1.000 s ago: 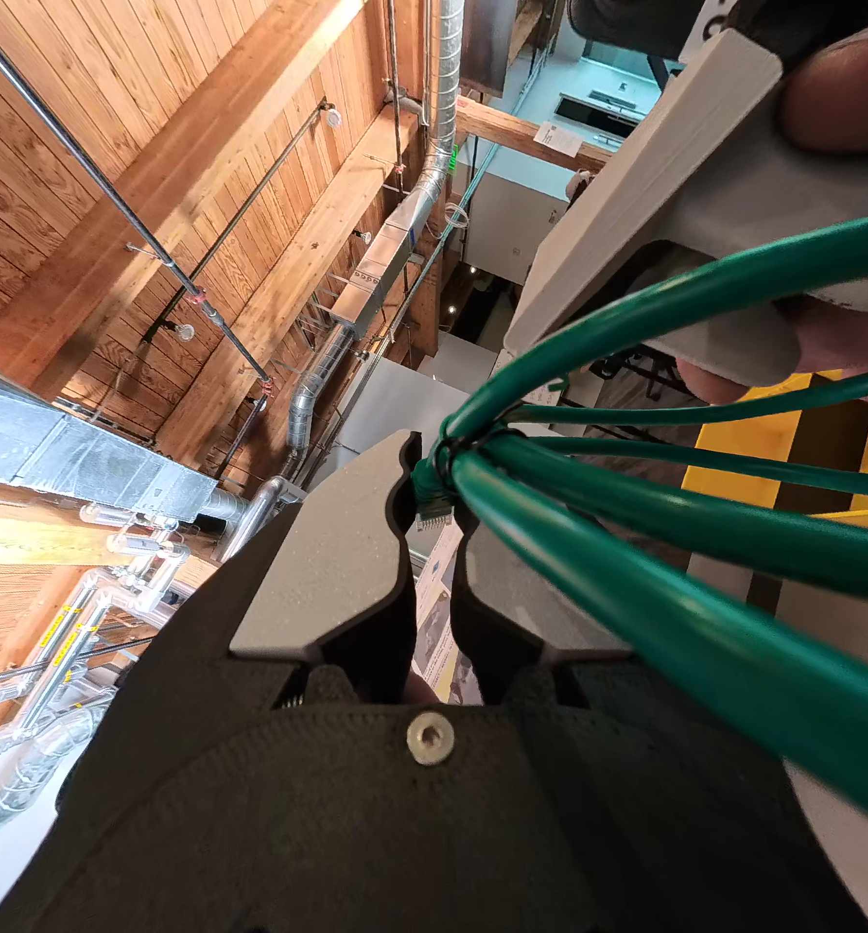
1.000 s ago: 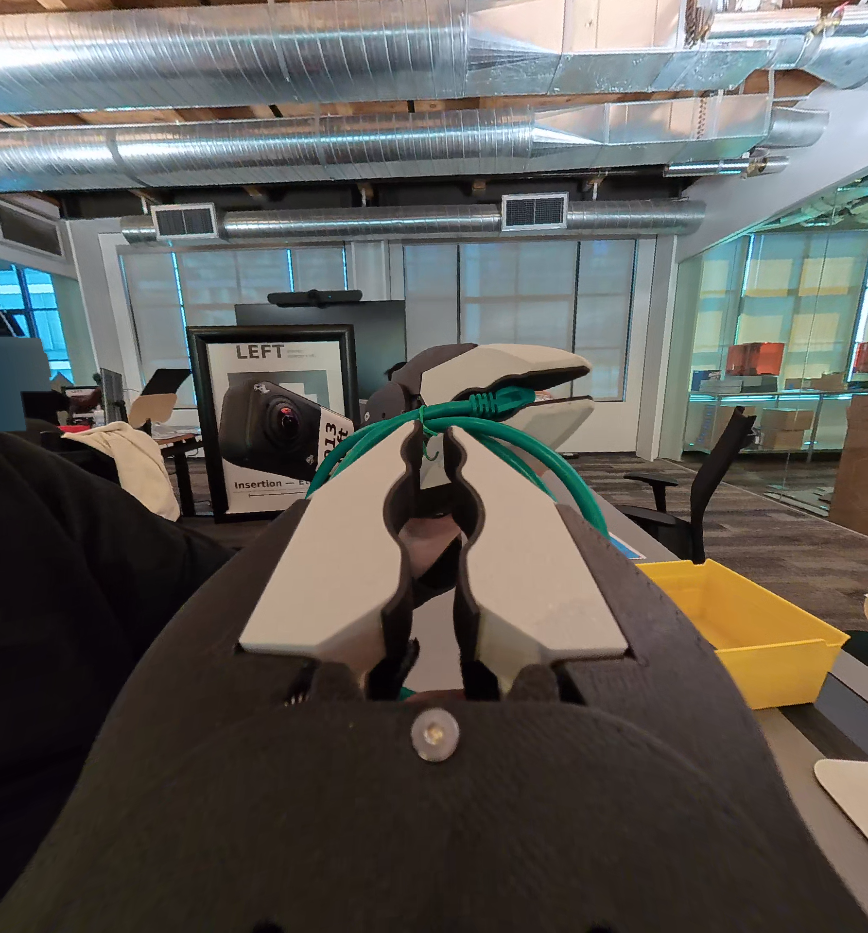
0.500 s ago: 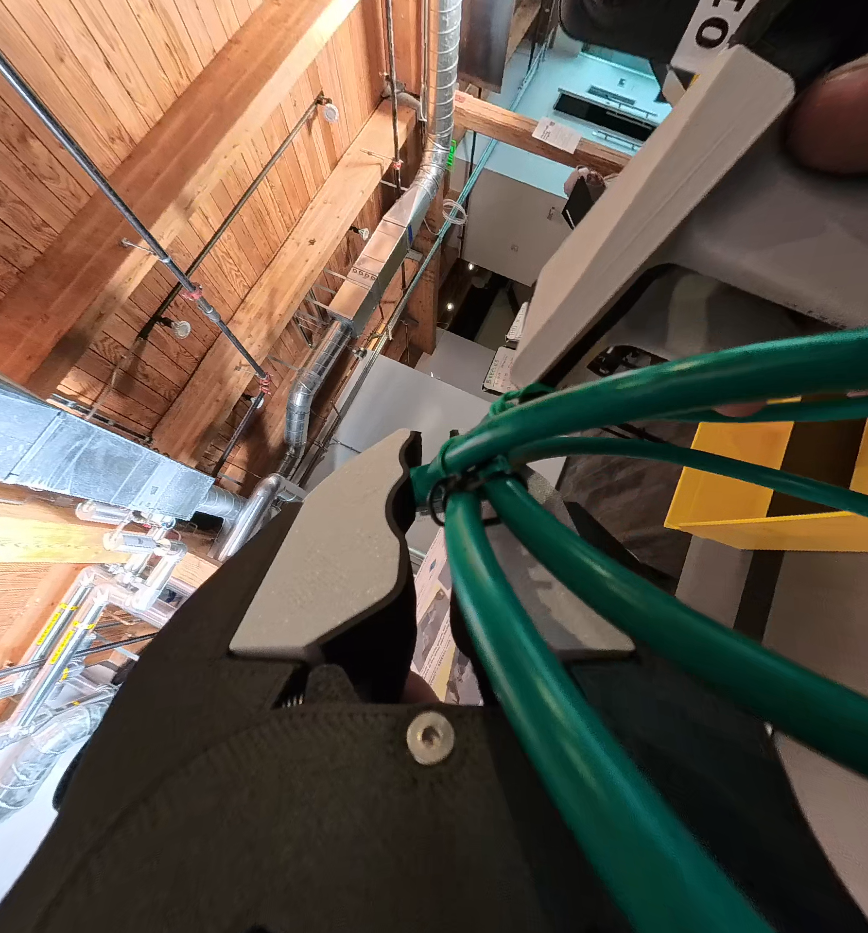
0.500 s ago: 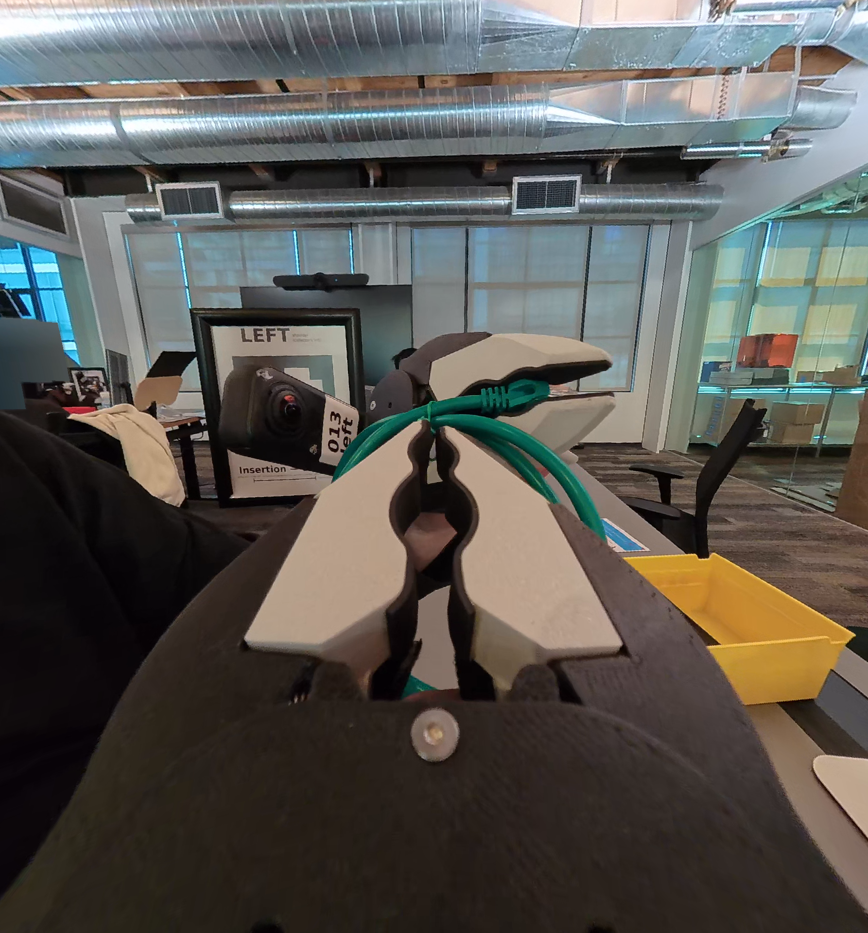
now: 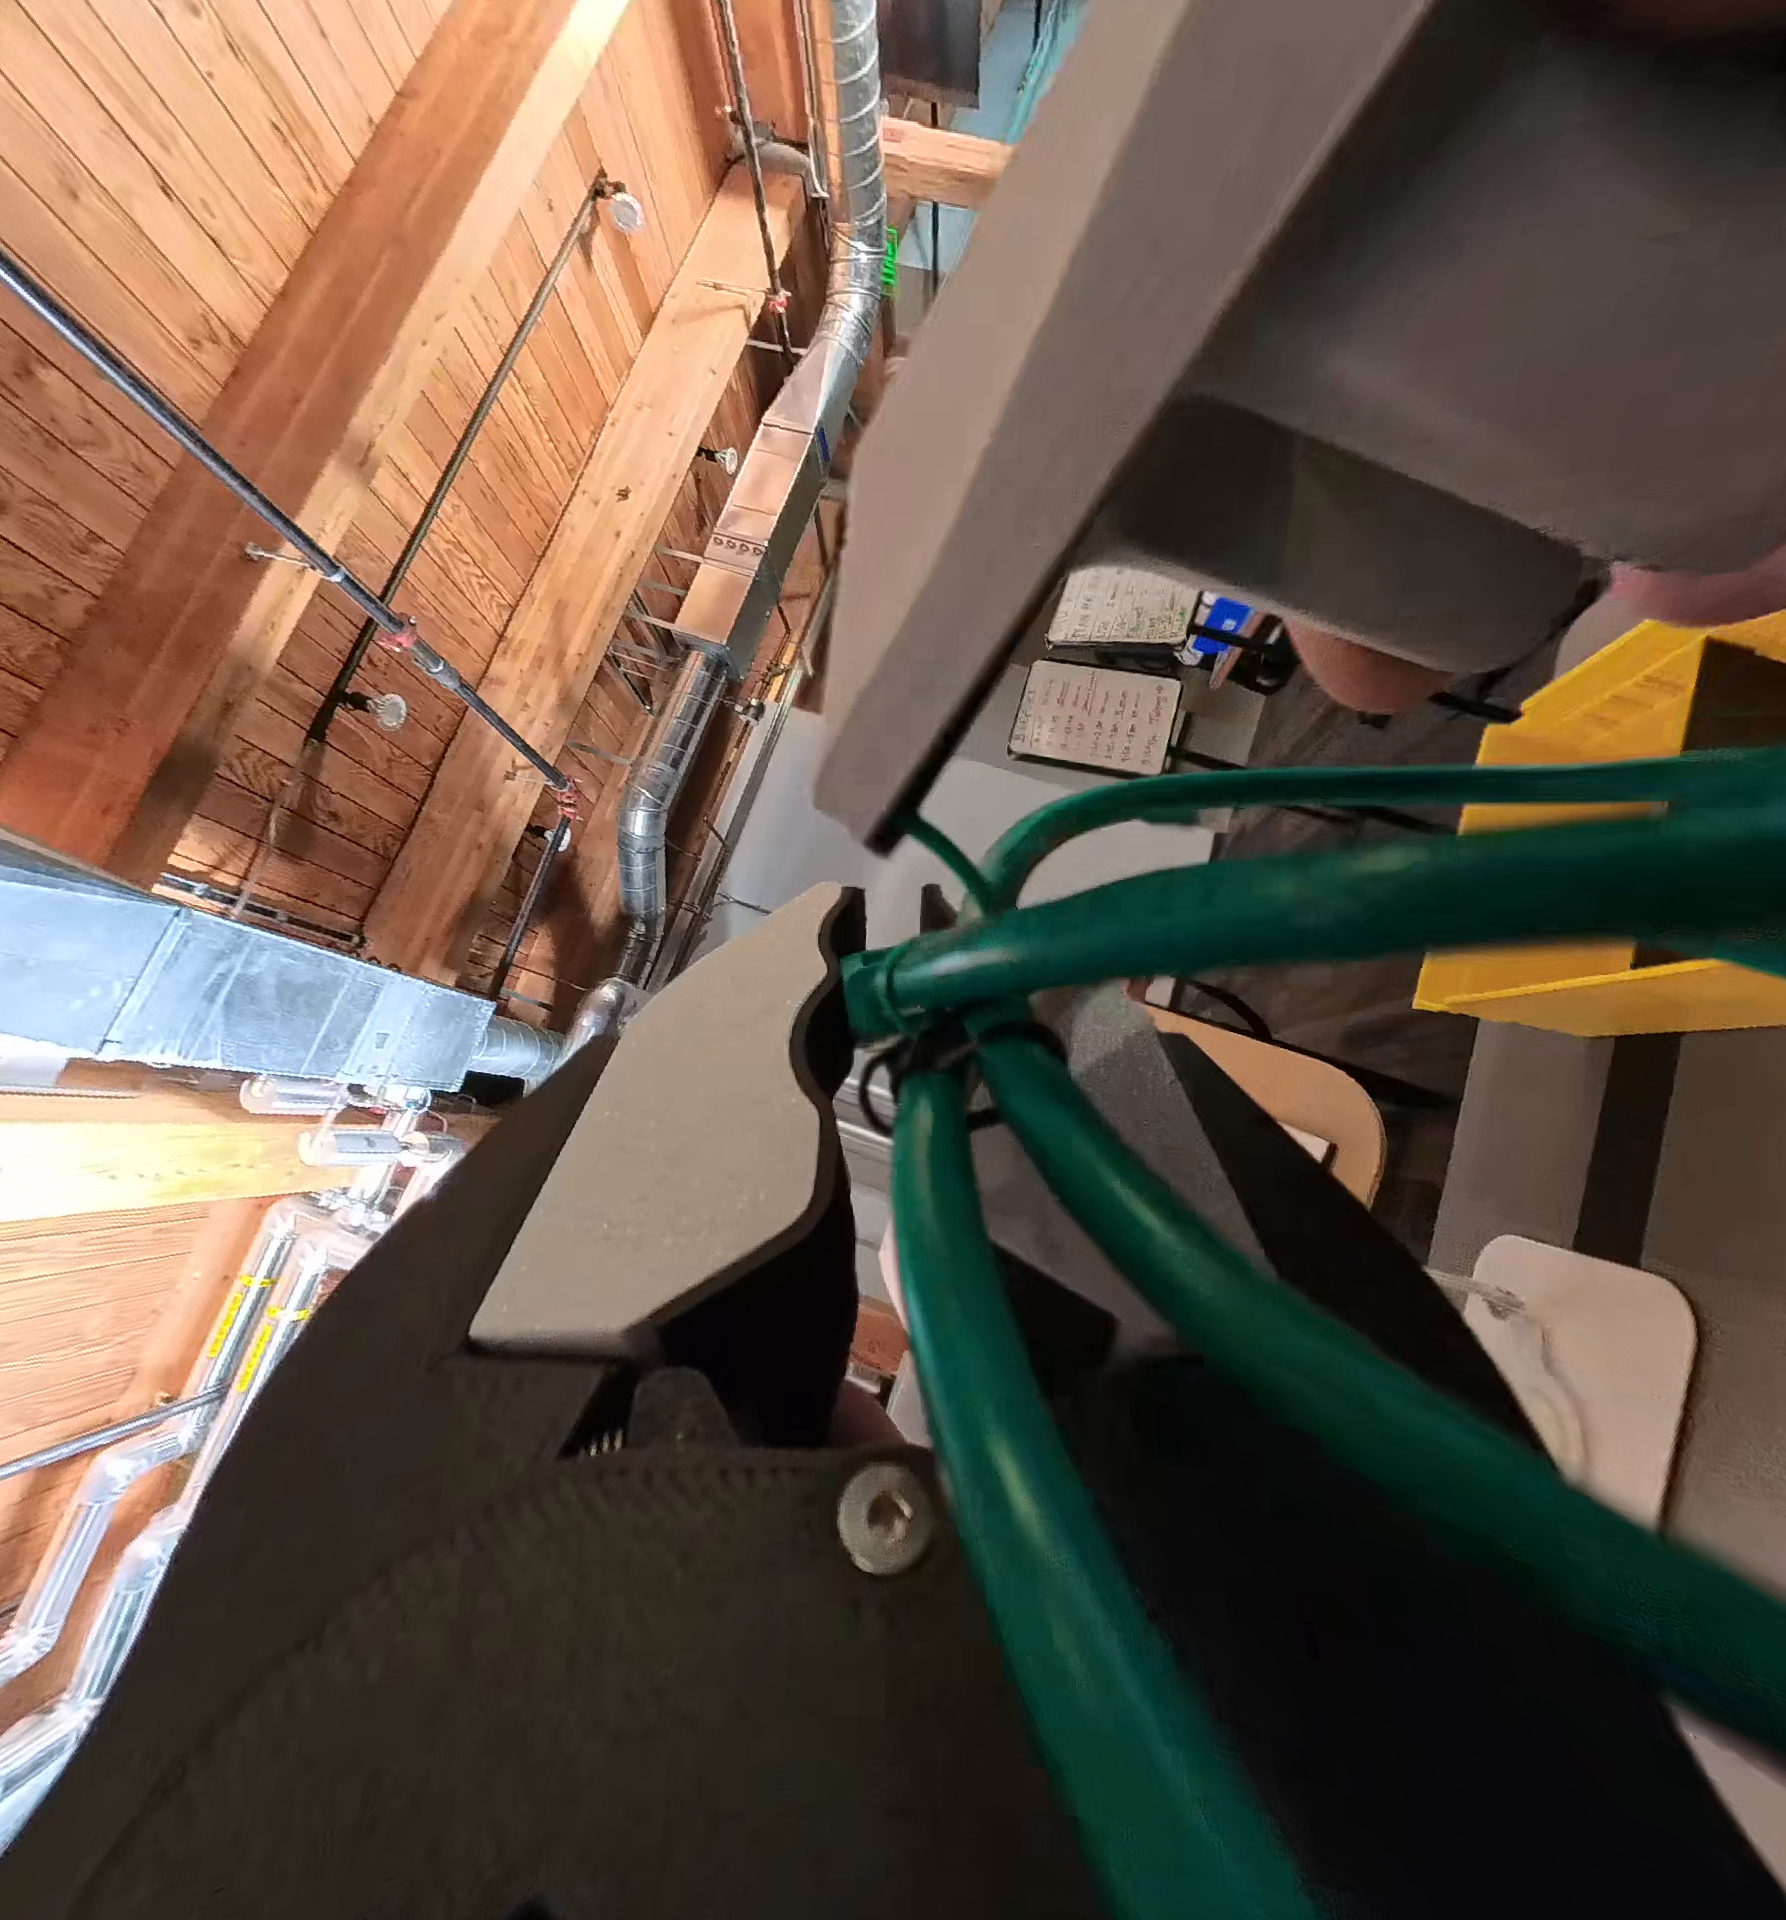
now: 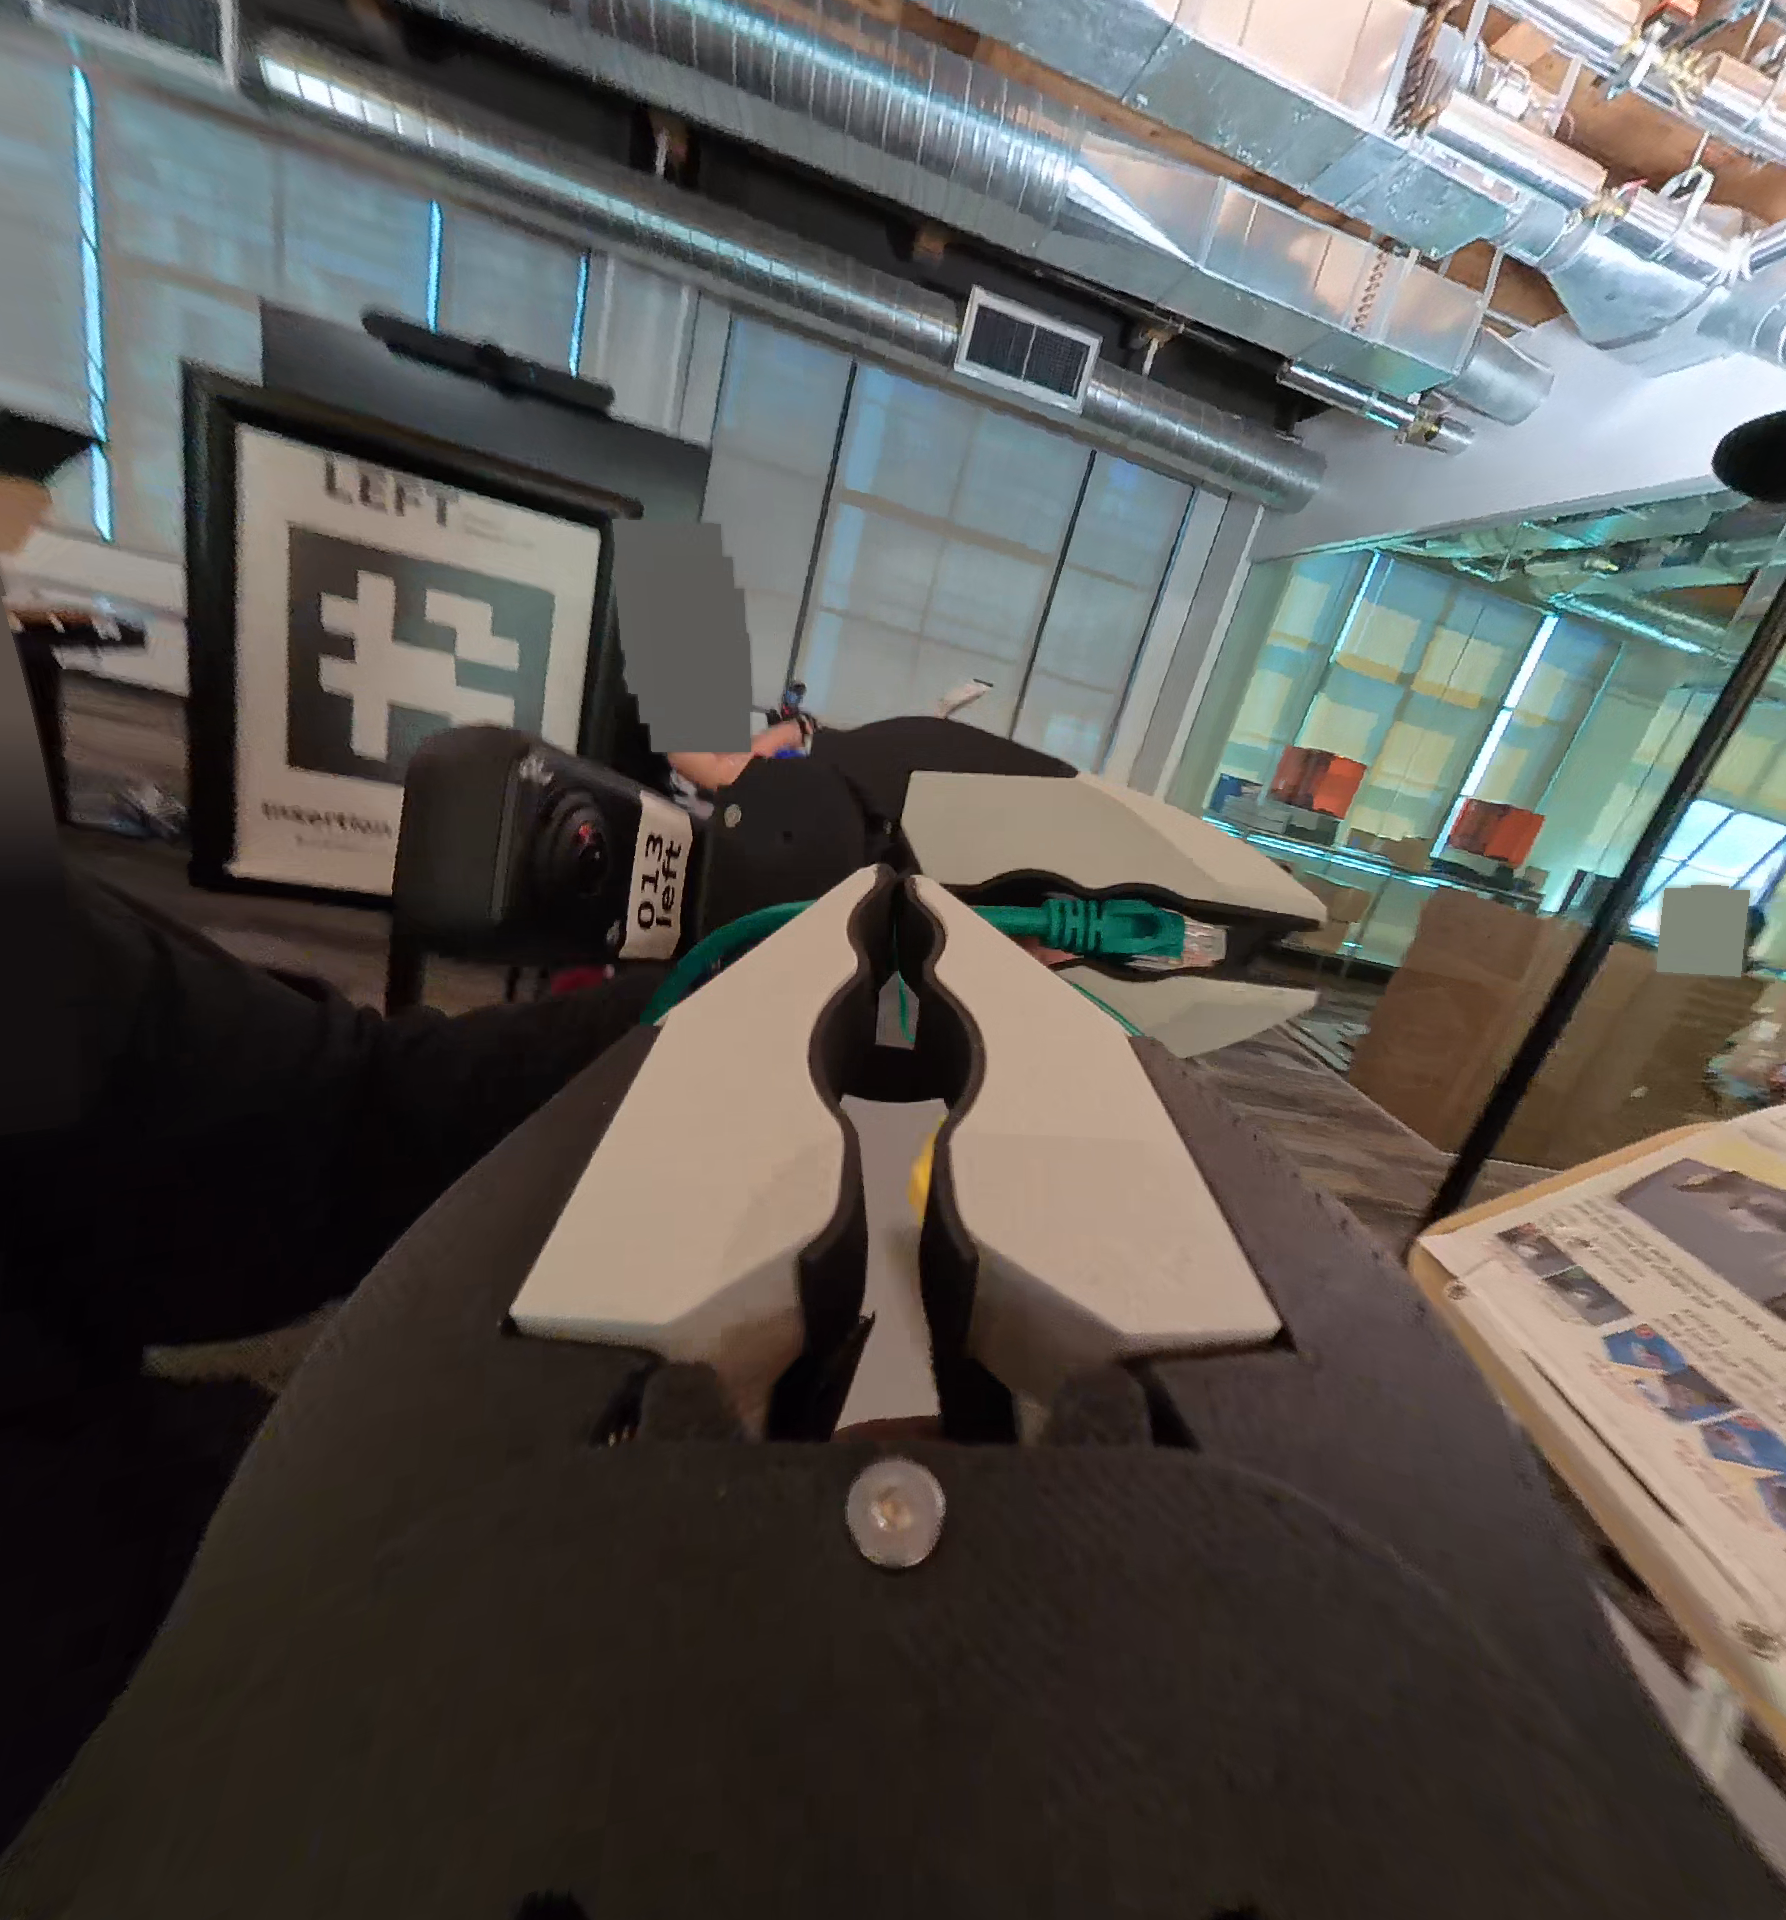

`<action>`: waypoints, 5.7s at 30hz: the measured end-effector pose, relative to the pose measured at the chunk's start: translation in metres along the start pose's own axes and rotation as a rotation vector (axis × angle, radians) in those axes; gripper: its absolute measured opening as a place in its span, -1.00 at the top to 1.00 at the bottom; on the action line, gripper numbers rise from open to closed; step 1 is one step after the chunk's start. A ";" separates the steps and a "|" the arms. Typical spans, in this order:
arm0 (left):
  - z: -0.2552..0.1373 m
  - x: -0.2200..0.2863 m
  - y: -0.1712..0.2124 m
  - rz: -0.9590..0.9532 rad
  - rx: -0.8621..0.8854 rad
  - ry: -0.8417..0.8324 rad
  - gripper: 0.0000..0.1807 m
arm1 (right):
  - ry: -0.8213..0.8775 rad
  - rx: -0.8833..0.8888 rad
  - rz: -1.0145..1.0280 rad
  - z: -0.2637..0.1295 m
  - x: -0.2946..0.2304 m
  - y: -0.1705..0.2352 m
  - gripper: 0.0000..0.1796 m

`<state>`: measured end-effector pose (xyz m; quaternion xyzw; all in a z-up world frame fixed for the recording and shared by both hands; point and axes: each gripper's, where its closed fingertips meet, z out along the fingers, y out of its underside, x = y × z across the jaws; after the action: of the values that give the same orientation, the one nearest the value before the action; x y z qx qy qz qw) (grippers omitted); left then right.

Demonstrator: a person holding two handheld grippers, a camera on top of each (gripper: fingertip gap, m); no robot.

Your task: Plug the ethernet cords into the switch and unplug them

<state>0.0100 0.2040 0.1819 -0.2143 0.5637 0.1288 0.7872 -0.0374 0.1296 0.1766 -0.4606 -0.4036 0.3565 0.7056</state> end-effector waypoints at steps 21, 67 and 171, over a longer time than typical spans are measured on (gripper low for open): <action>0.002 -0.010 -0.008 -0.207 0.048 0.026 0.89 | 0.092 -0.155 -0.311 -0.014 0.004 0.013 0.78; 0.009 -0.016 -0.027 -0.130 0.024 -0.011 0.89 | 0.138 -0.168 -0.444 -0.021 -0.002 -0.002 0.96; -0.087 -0.001 0.167 -0.294 -0.350 0.037 0.90 | 0.121 -0.806 -0.001 0.040 0.038 0.316 0.83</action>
<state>-0.1370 0.3085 0.1266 -0.4297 0.5098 0.1044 0.7380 -0.0988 0.2787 -0.1009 -0.7202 -0.4689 0.1418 0.4912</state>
